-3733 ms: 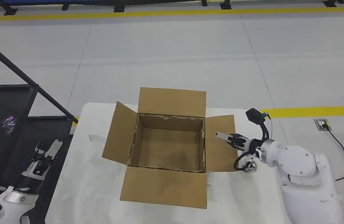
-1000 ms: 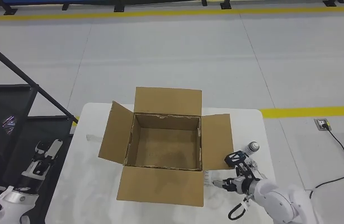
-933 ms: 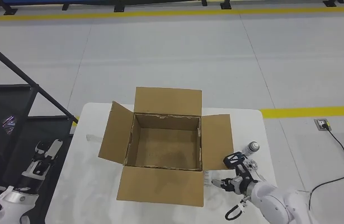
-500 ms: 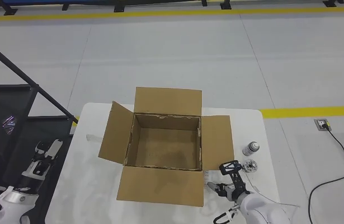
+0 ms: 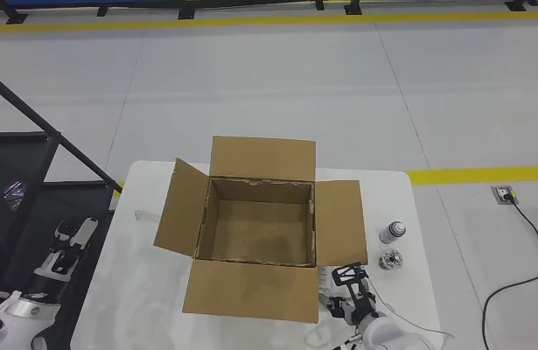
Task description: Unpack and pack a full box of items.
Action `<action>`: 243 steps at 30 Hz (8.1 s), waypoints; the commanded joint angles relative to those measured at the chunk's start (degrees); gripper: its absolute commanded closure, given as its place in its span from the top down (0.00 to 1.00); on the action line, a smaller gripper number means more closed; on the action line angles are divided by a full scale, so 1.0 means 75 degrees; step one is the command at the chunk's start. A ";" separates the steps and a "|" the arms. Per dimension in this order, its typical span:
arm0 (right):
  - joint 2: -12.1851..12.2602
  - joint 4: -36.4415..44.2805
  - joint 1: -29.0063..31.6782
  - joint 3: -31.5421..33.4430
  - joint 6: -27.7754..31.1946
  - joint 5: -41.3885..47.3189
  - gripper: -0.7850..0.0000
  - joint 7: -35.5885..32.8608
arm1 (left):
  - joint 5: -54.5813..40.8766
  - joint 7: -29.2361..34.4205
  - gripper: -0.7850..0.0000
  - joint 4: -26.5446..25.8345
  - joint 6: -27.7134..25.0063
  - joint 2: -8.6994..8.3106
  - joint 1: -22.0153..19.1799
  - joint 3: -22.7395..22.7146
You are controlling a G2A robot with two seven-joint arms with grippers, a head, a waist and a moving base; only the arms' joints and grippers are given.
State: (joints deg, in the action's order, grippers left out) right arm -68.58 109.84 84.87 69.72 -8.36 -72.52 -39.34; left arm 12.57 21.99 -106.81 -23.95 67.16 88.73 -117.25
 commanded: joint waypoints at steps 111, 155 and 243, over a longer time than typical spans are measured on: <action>-0.1568 -0.1885 -0.5854 -0.3949 0.0700 -0.0500 0.00 -0.1658 | 0.0000 0.0000 1.00 0.0000 0.0000 0.0000 0.0000 0.0000; -0.3092 -0.8224 -0.8385 -0.4571 0.2138 0.1876 0.41 -0.0780 | 0.0248 -0.0245 1.00 -0.0170 0.0246 -0.0021 0.0191 0.0049; -0.0686 -0.2991 -0.2153 0.3473 0.2397 0.1004 0.46 -0.1766 | 0.0248 -0.0245 1.00 -0.0170 0.0246 -0.0021 0.0191 0.0049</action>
State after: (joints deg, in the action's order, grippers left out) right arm -73.78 87.72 68.97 95.92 9.91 -64.71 -52.32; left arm 14.43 20.16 -108.08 -22.10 67.00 90.17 -116.88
